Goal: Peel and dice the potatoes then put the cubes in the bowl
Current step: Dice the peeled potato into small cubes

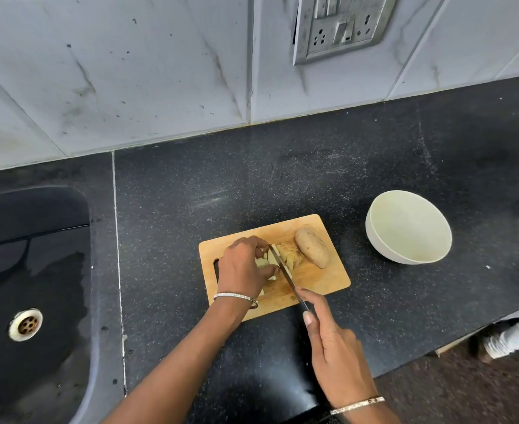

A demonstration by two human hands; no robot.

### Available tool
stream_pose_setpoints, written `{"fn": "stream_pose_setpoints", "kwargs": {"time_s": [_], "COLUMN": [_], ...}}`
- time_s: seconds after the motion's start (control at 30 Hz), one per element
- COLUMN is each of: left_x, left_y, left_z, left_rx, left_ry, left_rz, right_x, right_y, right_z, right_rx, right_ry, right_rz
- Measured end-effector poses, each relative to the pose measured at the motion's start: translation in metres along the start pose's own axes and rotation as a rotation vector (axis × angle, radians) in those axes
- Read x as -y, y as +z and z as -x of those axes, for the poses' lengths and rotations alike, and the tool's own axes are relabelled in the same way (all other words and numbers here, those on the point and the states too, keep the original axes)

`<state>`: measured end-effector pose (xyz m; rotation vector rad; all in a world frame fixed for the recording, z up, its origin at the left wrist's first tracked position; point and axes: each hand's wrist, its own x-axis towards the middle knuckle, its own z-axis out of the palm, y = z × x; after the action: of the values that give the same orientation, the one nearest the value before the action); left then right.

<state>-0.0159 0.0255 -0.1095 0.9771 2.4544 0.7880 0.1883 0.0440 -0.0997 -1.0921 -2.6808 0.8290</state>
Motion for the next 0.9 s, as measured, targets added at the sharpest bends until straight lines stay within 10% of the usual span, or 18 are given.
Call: {"fn": "stream_pose_setpoints", "kwargs": {"time_s": [0.9], "left_x": [-0.004], "left_y": [-0.004], "left_z": [-0.001], "left_rx": [-0.006], "left_ry": [-0.065], "left_rz": [-0.01], "right_x": [0.007], "right_y": [0.024], "right_z": [-0.02], "right_rx": [0.007], "right_ry": [0.08], "right_rz": [0.064]}}
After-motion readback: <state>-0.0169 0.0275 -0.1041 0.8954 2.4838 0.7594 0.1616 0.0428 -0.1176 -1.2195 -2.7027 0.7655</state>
